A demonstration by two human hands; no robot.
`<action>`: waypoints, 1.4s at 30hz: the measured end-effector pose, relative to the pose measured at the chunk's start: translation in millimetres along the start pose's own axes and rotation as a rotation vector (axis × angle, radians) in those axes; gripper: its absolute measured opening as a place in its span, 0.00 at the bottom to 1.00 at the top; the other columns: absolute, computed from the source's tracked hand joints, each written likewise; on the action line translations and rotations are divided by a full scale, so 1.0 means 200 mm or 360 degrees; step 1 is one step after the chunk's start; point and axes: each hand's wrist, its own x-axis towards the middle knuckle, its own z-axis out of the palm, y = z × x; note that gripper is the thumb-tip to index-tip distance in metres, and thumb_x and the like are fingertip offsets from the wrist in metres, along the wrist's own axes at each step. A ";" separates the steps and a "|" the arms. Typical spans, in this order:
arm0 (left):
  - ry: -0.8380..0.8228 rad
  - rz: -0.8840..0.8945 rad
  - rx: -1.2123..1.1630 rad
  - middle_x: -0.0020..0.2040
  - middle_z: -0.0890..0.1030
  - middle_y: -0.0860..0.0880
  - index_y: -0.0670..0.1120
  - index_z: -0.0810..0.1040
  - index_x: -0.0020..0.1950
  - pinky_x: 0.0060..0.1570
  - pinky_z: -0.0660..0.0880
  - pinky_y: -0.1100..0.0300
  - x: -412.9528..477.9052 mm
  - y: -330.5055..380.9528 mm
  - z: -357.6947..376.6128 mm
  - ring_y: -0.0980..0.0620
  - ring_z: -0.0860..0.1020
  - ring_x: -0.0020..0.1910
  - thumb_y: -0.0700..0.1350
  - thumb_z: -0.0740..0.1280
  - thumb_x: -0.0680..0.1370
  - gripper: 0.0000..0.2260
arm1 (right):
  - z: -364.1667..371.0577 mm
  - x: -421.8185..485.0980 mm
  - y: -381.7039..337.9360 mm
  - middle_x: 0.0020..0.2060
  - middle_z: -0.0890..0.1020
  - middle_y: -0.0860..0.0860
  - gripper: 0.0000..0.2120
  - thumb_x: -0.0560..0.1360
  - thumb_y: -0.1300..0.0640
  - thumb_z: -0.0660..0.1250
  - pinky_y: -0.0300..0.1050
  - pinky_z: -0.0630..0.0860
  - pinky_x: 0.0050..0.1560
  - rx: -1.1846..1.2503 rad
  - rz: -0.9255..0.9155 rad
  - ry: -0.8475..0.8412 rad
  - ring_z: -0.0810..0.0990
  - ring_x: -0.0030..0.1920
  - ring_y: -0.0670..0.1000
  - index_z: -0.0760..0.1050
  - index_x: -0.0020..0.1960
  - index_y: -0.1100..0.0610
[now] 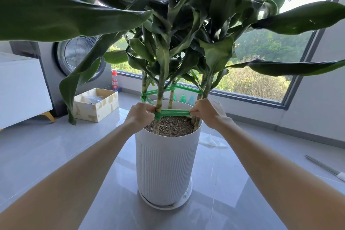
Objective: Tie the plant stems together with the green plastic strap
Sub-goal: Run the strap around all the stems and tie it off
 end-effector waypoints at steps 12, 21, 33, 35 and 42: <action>-0.0054 -0.1034 -0.0293 0.72 0.58 0.39 0.40 0.54 0.75 0.65 0.67 0.47 -0.08 0.08 0.15 0.38 0.61 0.70 0.40 0.64 0.76 0.30 | 0.07 -0.16 0.16 0.40 0.81 0.58 0.04 0.78 0.65 0.59 0.55 0.79 0.38 0.0356 0.0182 0.0350 0.79 0.36 0.56 0.71 0.49 0.59; -0.0094 -0.1267 -0.0618 0.74 0.56 0.39 0.38 0.43 0.76 0.66 0.68 0.45 -0.18 0.12 0.39 0.38 0.63 0.70 0.44 0.61 0.79 0.33 | 0.13 -0.19 0.22 0.59 0.77 0.54 0.11 0.80 0.55 0.60 0.47 0.74 0.52 -0.0074 -0.0024 -0.0244 0.76 0.58 0.55 0.76 0.60 0.51; 0.0192 -0.1168 -0.0215 0.74 0.40 0.31 0.35 0.32 0.73 0.70 0.60 0.47 -0.21 0.13 0.54 0.34 0.58 0.73 0.48 0.51 0.80 0.34 | 0.19 -0.07 0.26 0.61 0.76 0.50 0.17 0.78 0.47 0.61 0.46 0.73 0.60 -0.0435 -0.0257 -0.0446 0.71 0.65 0.50 0.76 0.62 0.55; 0.0202 -0.1118 -0.0158 0.73 0.40 0.27 0.31 0.33 0.72 0.70 0.59 0.47 -0.19 0.11 0.56 0.33 0.57 0.73 0.47 0.49 0.81 0.32 | 0.18 -0.05 0.25 0.58 0.79 0.52 0.14 0.78 0.50 0.64 0.46 0.74 0.59 -0.0346 -0.0201 -0.0490 0.77 0.59 0.52 0.79 0.58 0.57; 0.0269 -0.0941 -0.0108 0.73 0.55 0.32 0.32 0.50 0.74 0.69 0.61 0.43 -0.19 0.09 0.55 0.33 0.59 0.71 0.46 0.54 0.80 0.28 | 0.10 -0.05 0.19 0.53 0.81 0.55 0.14 0.78 0.53 0.63 0.38 0.69 0.47 -0.0269 -0.0130 -0.0512 0.78 0.51 0.52 0.79 0.59 0.59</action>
